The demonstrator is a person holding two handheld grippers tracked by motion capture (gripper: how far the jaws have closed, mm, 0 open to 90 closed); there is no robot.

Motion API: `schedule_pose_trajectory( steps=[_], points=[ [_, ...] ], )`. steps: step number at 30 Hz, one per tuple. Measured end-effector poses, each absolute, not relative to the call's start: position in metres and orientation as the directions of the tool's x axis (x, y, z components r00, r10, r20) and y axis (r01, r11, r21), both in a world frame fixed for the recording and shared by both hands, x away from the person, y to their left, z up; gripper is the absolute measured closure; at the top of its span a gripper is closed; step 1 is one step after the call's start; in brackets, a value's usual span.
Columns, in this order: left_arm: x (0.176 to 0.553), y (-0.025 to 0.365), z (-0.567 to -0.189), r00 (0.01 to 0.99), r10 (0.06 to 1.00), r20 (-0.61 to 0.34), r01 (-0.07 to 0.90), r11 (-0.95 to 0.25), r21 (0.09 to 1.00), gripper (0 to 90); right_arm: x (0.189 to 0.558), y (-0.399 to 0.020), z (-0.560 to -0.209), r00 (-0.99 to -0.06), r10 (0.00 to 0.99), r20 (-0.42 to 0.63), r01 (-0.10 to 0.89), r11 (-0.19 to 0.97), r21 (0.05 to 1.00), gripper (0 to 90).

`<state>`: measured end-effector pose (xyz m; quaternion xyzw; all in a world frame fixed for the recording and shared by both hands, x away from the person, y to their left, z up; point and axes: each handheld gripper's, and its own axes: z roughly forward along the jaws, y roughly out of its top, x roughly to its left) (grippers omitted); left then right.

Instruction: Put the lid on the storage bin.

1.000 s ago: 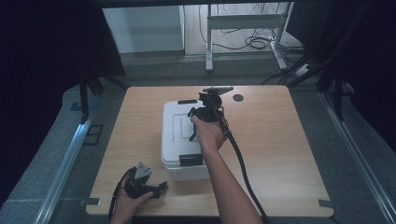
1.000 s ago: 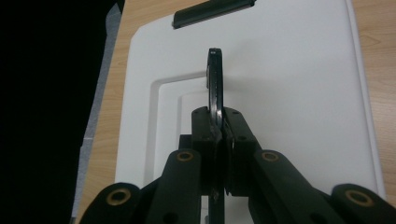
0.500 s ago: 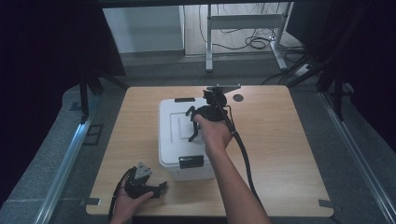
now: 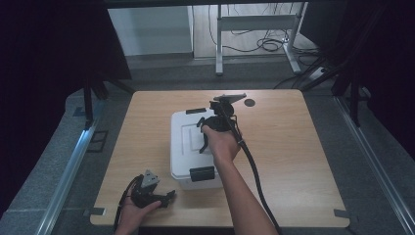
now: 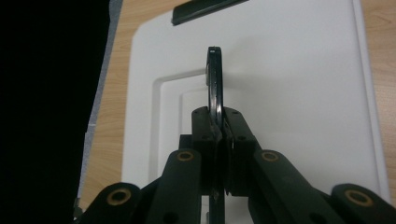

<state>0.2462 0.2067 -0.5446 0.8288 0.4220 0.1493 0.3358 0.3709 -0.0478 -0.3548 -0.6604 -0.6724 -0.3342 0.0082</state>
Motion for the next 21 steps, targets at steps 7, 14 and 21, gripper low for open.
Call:
schedule_pose_trajectory(
  steps=[7,14,21],
  points=[
    [0.246,0.207,-0.544,0.602,0.798,-0.035,0.599,-0.422,0.681,10.5,0.371,-0.057,-0.361,-0.115,0.871,0.478,0.891,-0.122,0.436,85.6],
    [0.246,0.207,-0.545,0.602,0.798,-0.035,0.599,-0.422,0.681,10.5,0.374,-0.059,-0.368,-0.119,0.867,0.483,0.890,-0.123,0.439,85.2],
    [0.246,0.207,-0.545,0.602,0.797,-0.035,0.598,-0.422,0.681,10.5,0.375,-0.061,-0.367,-0.163,0.859,0.485,0.890,-0.084,0.448,72.7]
  ],
)
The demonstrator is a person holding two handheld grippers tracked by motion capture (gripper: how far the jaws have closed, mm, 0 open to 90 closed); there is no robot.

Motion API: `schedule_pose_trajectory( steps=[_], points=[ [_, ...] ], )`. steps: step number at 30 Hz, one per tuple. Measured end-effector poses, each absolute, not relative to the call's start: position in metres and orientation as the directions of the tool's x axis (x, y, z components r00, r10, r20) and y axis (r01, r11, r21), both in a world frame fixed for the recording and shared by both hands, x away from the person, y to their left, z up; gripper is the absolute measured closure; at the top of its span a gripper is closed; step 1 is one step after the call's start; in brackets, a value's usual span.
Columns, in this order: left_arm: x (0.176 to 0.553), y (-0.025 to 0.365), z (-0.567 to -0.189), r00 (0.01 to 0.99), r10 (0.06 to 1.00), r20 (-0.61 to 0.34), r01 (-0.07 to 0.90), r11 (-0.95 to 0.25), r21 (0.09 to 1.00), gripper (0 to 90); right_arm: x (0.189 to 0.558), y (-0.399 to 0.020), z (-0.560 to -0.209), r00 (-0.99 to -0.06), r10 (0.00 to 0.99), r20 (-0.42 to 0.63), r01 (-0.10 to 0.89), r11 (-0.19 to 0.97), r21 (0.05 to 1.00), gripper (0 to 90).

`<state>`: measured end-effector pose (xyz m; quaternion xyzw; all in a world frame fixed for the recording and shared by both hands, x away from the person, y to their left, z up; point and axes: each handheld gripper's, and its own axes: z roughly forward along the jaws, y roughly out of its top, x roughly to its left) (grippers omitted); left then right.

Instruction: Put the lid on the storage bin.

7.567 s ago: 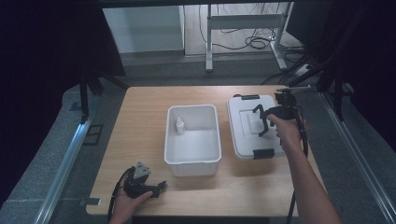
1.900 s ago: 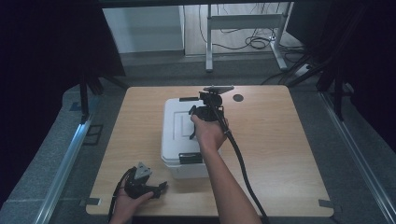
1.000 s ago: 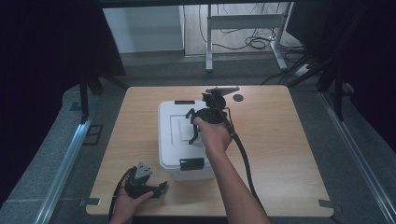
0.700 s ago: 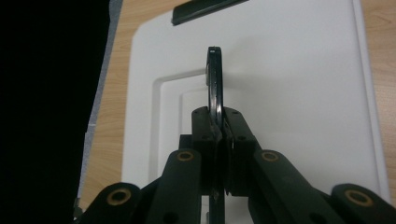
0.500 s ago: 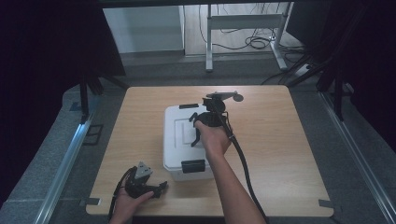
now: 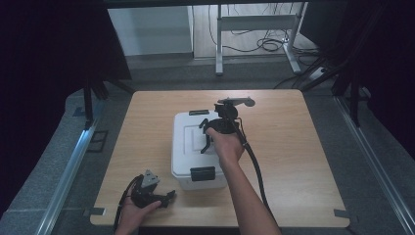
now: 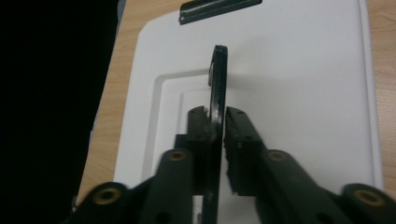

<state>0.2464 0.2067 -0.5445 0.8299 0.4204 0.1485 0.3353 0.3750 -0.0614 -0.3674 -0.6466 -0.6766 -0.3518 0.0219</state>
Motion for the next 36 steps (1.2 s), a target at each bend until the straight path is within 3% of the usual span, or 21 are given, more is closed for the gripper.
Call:
schedule_pose_trajectory(
  steps=[15,25,36],
  points=[
    [0.247,0.206,-0.545,0.602,0.798,-0.036,0.598,-0.420,0.682,10.5,0.360,-0.113,-0.364,-0.326,0.804,0.496,0.813,-0.029,0.582,54.1],
    [0.247,0.206,-0.545,0.602,0.798,-0.035,0.597,-0.420,0.683,10.6,0.346,-0.161,-0.384,-0.382,0.797,0.467,0.744,-0.035,0.668,48.7],
    [0.246,0.206,-0.545,0.602,0.797,-0.035,0.598,-0.421,0.682,10.5,0.339,-0.198,-0.426,-0.354,0.802,0.482,0.747,-0.068,0.661,47.6]
  ],
)
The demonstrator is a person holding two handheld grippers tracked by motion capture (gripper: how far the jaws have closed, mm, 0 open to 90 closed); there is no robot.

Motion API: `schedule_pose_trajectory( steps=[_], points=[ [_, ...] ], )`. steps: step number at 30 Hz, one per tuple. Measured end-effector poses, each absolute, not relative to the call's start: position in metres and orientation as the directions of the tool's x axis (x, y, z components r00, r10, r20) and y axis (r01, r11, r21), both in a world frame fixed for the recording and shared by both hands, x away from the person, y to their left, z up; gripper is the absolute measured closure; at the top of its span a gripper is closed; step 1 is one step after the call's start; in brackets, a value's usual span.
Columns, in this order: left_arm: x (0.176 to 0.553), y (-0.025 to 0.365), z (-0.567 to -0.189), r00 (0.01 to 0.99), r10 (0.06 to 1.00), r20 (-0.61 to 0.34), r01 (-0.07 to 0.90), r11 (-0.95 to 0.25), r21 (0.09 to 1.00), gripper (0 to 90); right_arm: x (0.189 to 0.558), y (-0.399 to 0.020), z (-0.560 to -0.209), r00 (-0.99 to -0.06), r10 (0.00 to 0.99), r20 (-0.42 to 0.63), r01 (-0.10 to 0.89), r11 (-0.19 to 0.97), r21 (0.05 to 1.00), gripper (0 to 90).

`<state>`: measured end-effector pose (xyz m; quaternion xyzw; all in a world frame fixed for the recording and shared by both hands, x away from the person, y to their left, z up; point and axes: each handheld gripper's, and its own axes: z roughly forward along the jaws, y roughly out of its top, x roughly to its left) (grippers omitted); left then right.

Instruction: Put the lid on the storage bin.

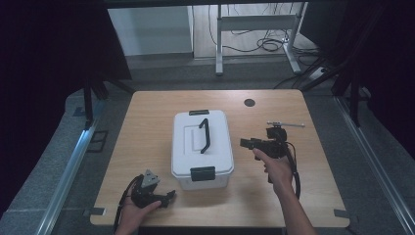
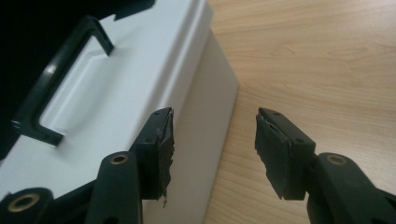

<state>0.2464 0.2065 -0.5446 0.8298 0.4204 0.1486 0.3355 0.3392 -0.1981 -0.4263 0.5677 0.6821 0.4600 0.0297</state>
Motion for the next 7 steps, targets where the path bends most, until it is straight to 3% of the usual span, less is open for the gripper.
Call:
schedule_pose_trajectory(
  steps=[7],
  points=[
    [0.2466,0.2066,-0.5446,0.604,0.796,-0.033,0.596,-0.423,0.682,10.5,0.3367,-0.2095,-0.4378,-0.341,0.800,0.494,0.748,-0.087,0.657,47.1]
  ],
)
